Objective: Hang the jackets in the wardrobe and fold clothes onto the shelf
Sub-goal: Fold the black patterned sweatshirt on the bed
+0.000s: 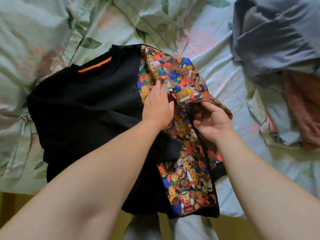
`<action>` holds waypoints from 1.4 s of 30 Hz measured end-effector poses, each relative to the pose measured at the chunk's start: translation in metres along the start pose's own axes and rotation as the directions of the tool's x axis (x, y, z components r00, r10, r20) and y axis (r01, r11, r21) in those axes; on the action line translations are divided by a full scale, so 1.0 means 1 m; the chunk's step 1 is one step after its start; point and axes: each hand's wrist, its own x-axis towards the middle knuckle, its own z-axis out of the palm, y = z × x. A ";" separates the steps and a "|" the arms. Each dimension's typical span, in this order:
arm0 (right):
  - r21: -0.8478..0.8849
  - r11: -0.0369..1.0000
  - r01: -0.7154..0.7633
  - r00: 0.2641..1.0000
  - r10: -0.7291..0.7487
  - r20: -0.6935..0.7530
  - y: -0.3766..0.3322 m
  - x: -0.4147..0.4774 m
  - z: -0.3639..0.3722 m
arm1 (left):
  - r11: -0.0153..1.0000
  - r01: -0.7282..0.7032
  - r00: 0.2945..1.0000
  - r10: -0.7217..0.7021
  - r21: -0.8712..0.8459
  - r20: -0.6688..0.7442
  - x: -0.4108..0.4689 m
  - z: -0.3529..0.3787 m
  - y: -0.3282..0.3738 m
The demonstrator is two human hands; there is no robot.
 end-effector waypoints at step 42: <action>-0.484 -0.688 0.540 0.723 0.085 0.686 0.074 0.020 0.066 | 0.859 0.386 0.837 -0.480 -0.335 -0.265 -0.027 -0.057 -0.091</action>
